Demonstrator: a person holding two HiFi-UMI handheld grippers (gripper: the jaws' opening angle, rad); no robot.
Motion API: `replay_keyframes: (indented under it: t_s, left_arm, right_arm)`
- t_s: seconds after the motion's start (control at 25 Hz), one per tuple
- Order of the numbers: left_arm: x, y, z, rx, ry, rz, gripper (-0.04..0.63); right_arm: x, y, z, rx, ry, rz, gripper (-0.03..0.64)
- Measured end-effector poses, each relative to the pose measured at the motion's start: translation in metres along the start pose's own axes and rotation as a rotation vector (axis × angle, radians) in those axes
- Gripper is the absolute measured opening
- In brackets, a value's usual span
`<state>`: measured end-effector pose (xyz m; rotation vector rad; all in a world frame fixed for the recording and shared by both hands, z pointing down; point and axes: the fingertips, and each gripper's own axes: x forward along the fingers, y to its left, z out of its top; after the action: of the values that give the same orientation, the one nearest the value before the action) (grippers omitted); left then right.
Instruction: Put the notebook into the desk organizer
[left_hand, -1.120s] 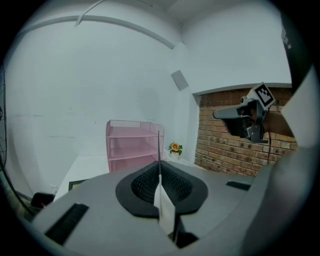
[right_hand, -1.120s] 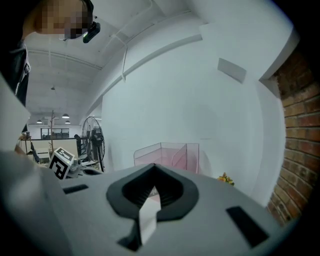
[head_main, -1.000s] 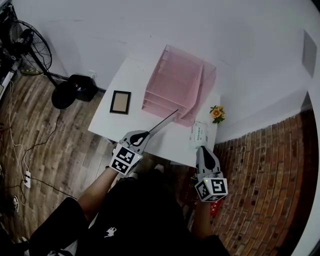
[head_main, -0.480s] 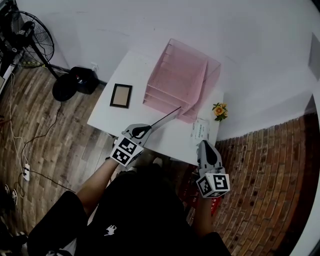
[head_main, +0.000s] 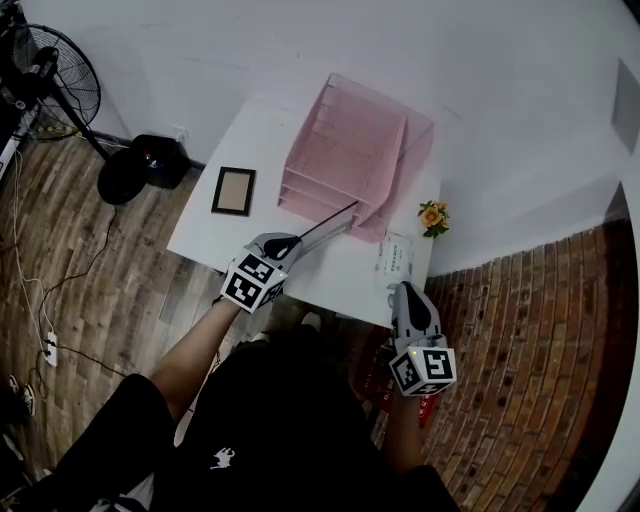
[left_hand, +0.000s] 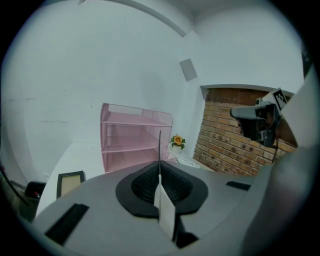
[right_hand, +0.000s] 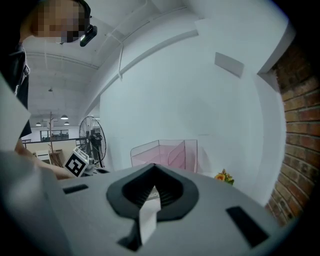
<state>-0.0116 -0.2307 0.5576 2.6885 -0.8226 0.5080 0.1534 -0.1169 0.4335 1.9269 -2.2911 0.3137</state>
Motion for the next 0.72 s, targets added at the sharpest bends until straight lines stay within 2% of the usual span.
replay_keyframes:
  t_s: [0.16,0.36,0.72]
  left_arm:
    - [0.004,0.009,-0.002,-0.14,0.008,-0.017,0.011]
    - [0.005,0.024,-0.003,-0.431,-0.018,-0.081,0.011]
    - [-0.001,0.051,0.001,-0.563,-0.102,-0.01,0.011]
  right_arm:
    - [0.0,-0.001,0.001,0.0,0.001,-0.002,0.002]
    - [0.005,0.001,0.001,0.0,0.005,0.003,0.002]
    - [0.014,0.013,0.001,-0.003,0.006,0.041,0.002]
